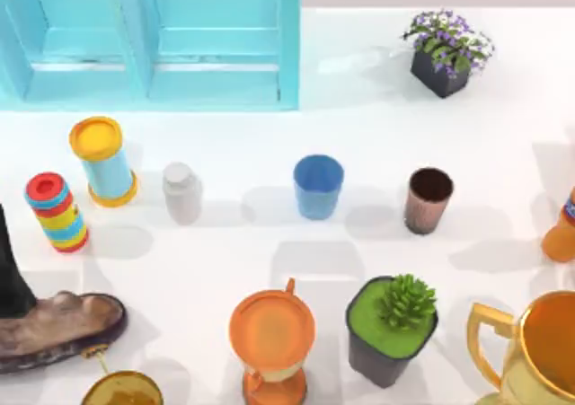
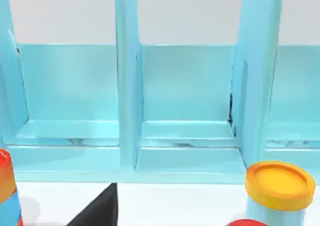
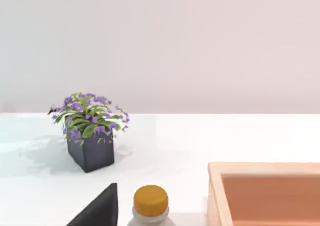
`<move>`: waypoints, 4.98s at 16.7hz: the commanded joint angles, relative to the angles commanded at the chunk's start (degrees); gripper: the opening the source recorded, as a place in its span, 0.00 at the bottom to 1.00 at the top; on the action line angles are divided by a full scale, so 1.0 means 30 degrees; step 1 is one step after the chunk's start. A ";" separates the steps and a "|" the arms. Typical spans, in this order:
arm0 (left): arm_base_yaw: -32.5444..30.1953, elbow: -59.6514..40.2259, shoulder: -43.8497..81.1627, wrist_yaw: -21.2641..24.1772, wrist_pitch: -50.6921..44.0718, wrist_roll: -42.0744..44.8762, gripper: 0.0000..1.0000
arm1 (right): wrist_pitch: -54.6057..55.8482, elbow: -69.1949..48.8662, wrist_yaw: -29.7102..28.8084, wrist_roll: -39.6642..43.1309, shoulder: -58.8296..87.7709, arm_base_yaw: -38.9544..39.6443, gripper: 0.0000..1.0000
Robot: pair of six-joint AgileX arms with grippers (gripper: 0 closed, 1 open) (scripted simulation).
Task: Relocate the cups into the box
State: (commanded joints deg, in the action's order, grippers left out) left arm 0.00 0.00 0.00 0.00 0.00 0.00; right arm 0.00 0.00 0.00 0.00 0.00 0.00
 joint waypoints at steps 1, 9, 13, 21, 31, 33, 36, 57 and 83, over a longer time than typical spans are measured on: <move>0.0000 0.0000 0.0000 0.0000 0.0000 0.0000 1.00 | 0.0000 0.0000 0.0000 0.0000 0.0000 0.0000 1.00; 0.0000 0.0000 0.0000 0.0000 0.0000 0.0000 1.00 | -0.4607 -0.5453 -0.0055 -0.0655 0.5570 0.1321 1.00; 0.0000 0.0000 0.0000 0.0000 0.0000 0.0000 1.00 | -0.9471 -1.2334 0.0164 -0.1958 1.2797 0.2984 1.00; 0.0000 0.0000 0.0000 0.0000 0.0000 0.0000 1.00 | -2.0166 -2.7843 -0.0042 -0.5267 3.0414 0.5838 1.00; 0.0000 0.0000 0.0000 0.0000 0.0000 0.0000 1.00 | -2.7100 -3.7475 -0.0038 -0.7633 4.0378 0.7291 1.00; 0.0000 0.0000 0.0000 0.0000 0.0000 0.0000 1.00 | -2.7116 -3.7506 -0.0034 -0.7643 4.0413 0.7295 1.00; 0.0000 0.0000 0.0000 0.0000 0.0000 0.0000 1.00 | -2.7076 -3.7458 -0.0037 -0.7622 4.0373 0.7189 1.00; 0.0000 0.0000 0.0000 0.0000 0.0000 0.0000 1.00 | -1.9945 -3.1139 -0.0041 -0.7710 4.1217 0.7351 0.55; 0.0000 0.0000 0.0000 0.0000 0.0000 0.0000 1.00 | -2.3858 -3.3904 -0.1544 -0.5522 3.8465 0.5275 0.00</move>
State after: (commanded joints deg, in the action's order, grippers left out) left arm 0.00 0.00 0.00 0.00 0.00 0.00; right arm -71.57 -101.71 -4.63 -16.56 115.39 15.82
